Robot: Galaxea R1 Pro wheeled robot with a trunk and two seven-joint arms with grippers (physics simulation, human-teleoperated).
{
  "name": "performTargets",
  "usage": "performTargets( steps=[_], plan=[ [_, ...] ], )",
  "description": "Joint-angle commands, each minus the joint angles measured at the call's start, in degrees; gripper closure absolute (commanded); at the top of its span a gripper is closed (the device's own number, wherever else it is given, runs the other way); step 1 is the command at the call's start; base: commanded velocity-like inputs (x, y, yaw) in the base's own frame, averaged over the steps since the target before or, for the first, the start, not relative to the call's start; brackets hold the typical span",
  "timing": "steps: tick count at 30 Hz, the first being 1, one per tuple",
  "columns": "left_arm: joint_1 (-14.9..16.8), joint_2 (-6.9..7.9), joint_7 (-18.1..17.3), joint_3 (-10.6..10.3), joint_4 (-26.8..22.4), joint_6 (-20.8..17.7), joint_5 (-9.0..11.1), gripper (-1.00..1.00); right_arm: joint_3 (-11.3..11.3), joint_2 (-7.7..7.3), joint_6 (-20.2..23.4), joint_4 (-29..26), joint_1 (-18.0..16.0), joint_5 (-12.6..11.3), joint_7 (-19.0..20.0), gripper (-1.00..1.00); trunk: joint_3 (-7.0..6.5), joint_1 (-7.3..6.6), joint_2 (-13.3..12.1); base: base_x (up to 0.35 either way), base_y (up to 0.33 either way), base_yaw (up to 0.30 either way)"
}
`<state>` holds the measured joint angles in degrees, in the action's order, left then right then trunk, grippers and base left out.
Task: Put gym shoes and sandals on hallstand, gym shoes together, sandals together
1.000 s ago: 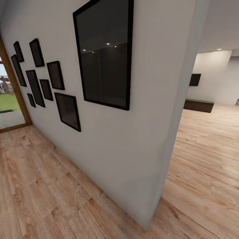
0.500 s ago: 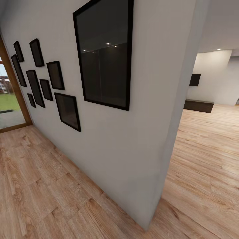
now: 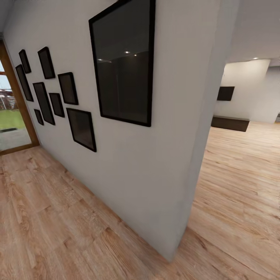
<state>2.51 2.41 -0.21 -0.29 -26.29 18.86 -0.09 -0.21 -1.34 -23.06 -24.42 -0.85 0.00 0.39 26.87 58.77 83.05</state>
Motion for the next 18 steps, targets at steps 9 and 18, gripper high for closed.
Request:
performTargets(
  steps=[9,18],
  plan=[
    [0.15,0.15,0.04,0.46,-0.73,5.03,0.72,-1.0,-0.05,-0.19,-2.25,0.0,-0.03,0.0,0.05,-1.0,0.06,-0.04,0.03,-0.325,0.0,0.0],
    [0.14,0.27,0.07,0.63,2.62,9.86,1.29,-1.0,-0.11,-0.22,-2.44,0.1,-0.03,0.0,0.05,-1.0,0.06,-0.04,0.03,-0.336,0.0,0.0]
  ],
)
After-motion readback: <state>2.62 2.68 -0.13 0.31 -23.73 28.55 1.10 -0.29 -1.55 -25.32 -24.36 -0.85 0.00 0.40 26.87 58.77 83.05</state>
